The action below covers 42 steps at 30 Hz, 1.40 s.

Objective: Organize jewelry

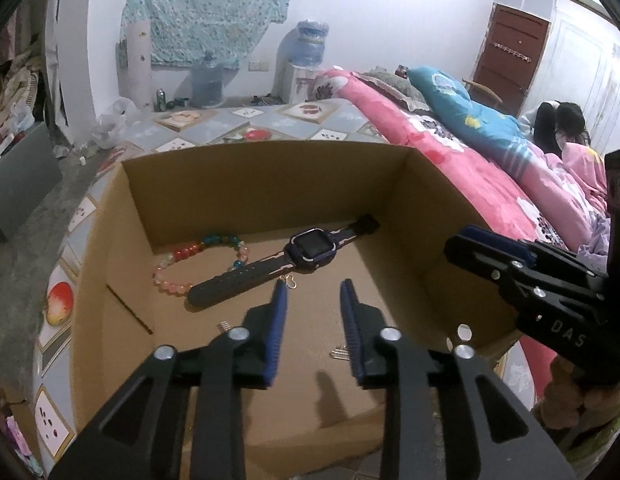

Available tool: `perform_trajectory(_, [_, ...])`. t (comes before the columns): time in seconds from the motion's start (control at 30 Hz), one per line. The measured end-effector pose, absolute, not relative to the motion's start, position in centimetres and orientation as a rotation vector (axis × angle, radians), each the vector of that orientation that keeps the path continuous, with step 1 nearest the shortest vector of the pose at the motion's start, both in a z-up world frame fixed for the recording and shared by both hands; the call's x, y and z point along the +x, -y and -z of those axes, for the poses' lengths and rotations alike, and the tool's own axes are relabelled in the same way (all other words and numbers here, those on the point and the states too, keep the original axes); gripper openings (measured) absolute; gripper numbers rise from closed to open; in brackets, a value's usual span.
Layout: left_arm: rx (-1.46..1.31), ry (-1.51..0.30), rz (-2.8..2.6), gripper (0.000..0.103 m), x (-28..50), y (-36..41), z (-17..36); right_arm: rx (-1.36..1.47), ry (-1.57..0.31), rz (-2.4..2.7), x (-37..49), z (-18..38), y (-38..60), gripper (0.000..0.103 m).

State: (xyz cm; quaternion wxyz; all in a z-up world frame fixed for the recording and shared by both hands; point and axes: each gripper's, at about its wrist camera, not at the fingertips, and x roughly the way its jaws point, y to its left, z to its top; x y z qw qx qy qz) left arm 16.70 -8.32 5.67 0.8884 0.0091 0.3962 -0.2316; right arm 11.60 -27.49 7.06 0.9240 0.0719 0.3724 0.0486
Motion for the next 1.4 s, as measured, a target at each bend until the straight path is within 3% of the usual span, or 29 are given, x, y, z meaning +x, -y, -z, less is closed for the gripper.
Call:
perform_trajectory(0.33, [0.0,-0.755,0.445,0.044,13.4,6.5,-8.1,0.153,-0.685,-0.162,8.8,-9.2,27.1,0.047])
perform_trajectory(0.83, [-0.009,-0.733,0.364,0.055,8.2,3.0,-9.1,0.133,-0.607,-0.254,4.4,-11.2,25.1,0.067])
perform_trajectory(1.2, [0.024,-0.75,0.311,0.068,5.5,1.2,-8.2,0.127,-0.617,-0.291,1.6,-10.1,25.4,0.071])
perform_trajectory(1.4, [0.037,-0.795,0.296,0.075,3.9,0.1,-6.3,0.14,-0.756,-0.267,0.4,-6.2,26.6,0.071])
